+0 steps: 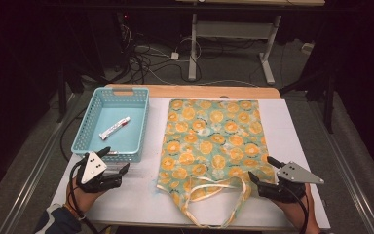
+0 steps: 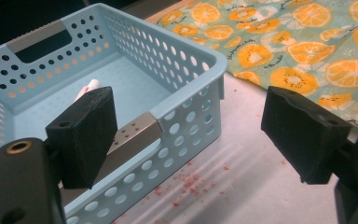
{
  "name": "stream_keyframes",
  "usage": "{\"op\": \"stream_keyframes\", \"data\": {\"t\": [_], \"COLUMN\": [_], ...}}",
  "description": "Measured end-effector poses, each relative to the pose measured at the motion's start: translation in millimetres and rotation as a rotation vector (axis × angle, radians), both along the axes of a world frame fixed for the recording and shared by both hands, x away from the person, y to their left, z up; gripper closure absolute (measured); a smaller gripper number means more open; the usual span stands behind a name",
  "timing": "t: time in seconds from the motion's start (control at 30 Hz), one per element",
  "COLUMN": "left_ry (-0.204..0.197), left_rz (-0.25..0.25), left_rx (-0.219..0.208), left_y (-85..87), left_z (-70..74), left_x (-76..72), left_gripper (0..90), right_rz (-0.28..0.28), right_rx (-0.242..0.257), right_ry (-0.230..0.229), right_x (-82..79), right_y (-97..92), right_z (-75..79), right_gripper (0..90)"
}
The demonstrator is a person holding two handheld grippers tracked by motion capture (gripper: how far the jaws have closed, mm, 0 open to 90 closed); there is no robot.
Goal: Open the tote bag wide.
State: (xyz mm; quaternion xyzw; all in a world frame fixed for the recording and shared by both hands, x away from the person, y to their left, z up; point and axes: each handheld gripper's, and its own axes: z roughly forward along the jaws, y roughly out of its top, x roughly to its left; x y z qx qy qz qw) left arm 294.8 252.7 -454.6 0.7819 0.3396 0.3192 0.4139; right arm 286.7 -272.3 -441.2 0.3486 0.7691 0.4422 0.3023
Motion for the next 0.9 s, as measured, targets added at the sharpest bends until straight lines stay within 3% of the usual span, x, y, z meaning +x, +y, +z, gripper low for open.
{"op": "stream_keyframes", "data": {"t": [0.5,0.7,0.87,0.9], "left_ry": [-0.010,-0.007,0.008,0.008], "left_rz": [-0.050,-0.070,-0.068,-0.068], "left_rx": [0.061,0.083,0.092,0.090], "left_y": [-8.1,-14.7,-15.6,-15.5], "left_z": [-1.5,-2.1,-3.7,-3.5], "left_x": [-4.3,-4.9,-7.6,-7.8], "left_gripper": [18.9,19.0,19.0,19.3], "right_rz": [-0.012,-0.086,-0.109,-0.117], "right_rx": [-0.021,-0.028,-0.032,-0.051], "right_ry": [0.011,0.026,0.050,0.067], "right_x": [5.2,13.9,23.5,29.2], "right_y": [-1.0,-13.7,-23.2,-26.1], "right_z": [0.0,2.0,2.8,1.2], "right_gripper": [25.9,31.7,38.0,40.0]}}
